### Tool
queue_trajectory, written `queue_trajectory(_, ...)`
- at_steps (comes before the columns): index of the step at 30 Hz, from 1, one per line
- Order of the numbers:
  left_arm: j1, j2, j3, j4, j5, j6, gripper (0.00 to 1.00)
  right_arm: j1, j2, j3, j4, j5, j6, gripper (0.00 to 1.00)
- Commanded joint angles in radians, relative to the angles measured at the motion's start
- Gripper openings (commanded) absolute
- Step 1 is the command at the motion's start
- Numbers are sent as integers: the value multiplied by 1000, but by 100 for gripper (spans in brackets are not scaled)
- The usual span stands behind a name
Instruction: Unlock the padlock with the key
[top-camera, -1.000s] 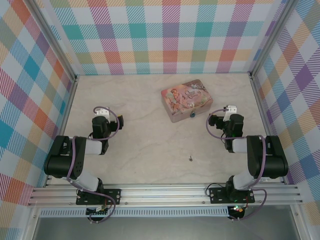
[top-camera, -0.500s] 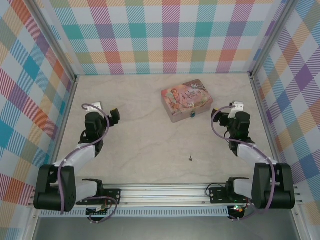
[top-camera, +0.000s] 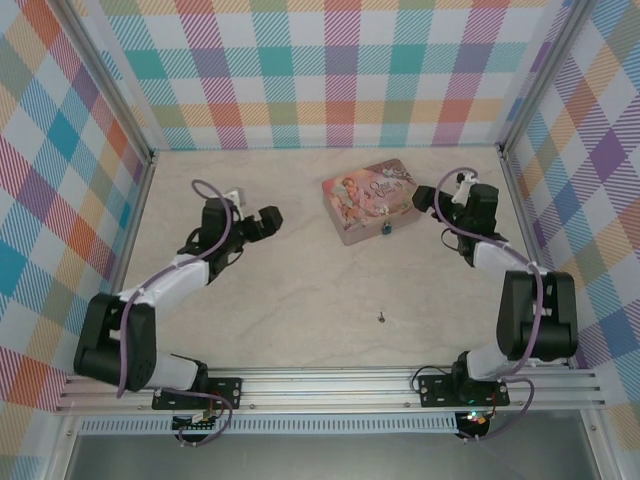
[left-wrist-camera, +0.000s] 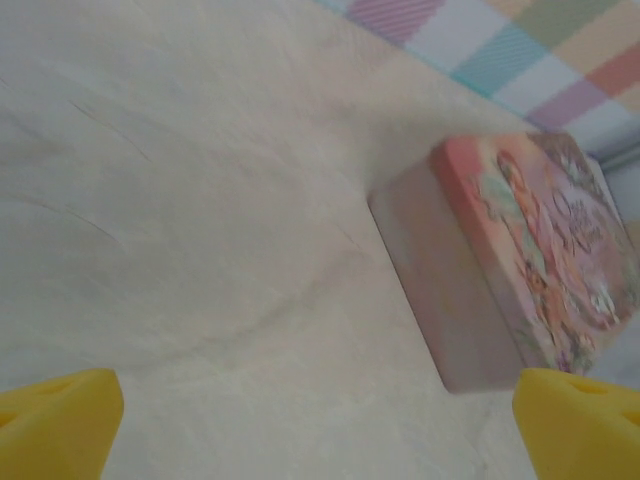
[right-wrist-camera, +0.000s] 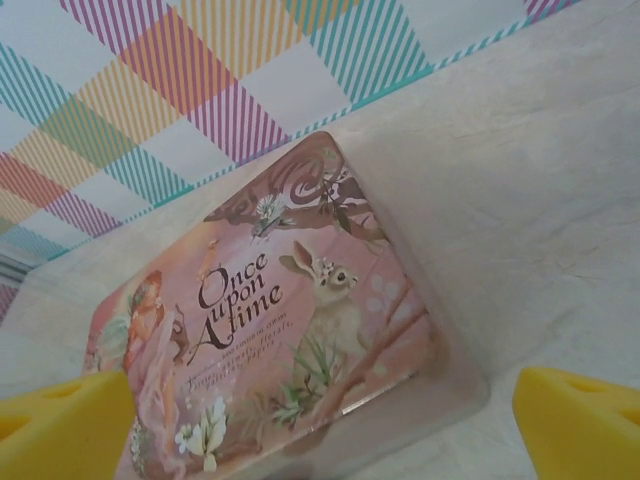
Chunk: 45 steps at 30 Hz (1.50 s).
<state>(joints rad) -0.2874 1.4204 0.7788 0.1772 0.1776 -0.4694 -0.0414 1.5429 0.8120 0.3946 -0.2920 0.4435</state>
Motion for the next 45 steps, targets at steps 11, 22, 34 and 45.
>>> queue_trajectory(11, -173, 412, 307, 73, 160, -173, 100, -37, 331, 327, -178, -249, 20, 100)
queue_trajectory(22, -185, 607, 515, 67, 204, -190, 100, -19, 390, 356, -193, -414, -63, 98)
queue_trajectory(34, -185, 685, 641, 37, 233, -187, 100, 40, 324, 226, -178, -426, -94, 93)
queue_trajectory(45, -185, 649, 608, 40, 255, -168, 99, 122, 197, 78, -104, -389, -64, 94)
